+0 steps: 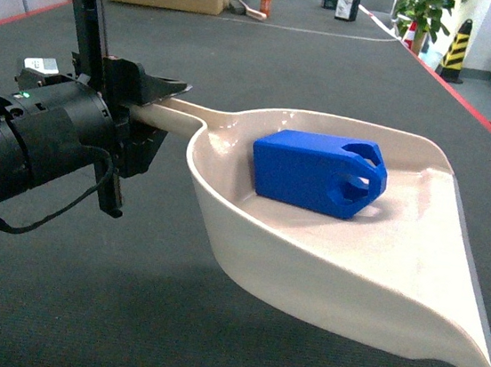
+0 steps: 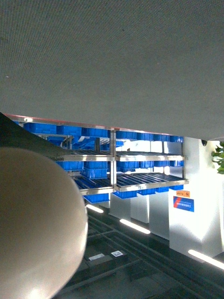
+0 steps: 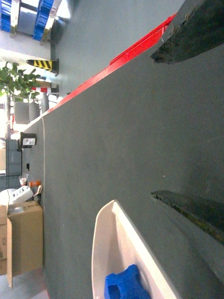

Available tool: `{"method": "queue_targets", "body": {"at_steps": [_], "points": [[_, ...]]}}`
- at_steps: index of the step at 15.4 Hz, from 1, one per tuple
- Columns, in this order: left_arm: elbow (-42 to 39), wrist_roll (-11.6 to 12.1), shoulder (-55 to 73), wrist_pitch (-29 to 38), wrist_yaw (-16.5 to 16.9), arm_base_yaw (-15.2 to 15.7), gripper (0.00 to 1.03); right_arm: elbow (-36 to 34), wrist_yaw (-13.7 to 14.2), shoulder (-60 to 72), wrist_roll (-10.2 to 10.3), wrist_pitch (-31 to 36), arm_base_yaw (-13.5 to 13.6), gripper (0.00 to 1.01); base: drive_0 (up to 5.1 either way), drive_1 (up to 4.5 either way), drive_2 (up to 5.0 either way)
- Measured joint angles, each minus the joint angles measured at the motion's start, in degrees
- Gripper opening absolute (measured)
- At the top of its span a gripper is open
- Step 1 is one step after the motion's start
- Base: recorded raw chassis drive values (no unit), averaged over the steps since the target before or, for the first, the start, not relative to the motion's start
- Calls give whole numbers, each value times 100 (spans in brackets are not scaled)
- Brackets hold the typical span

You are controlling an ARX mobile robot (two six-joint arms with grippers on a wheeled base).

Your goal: Place part in tray to right shelf

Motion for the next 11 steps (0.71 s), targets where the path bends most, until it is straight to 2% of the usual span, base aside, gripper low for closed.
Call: {"method": "queue_targets", "body": {"at_steps": [2, 3, 11], "points": [[0, -4, 0, 7, 24, -9, 13, -11, 0, 0, 2, -4, 0, 100, 441, -406, -121], [0, -2, 0, 7, 13, -9, 13, -11, 0, 0, 0, -20, 0, 97, 435, -421, -91], [0, -4, 0, 11, 24, -31, 13, -11, 2, -2, 0, -17, 0, 98, 429, -434, 16]]}}
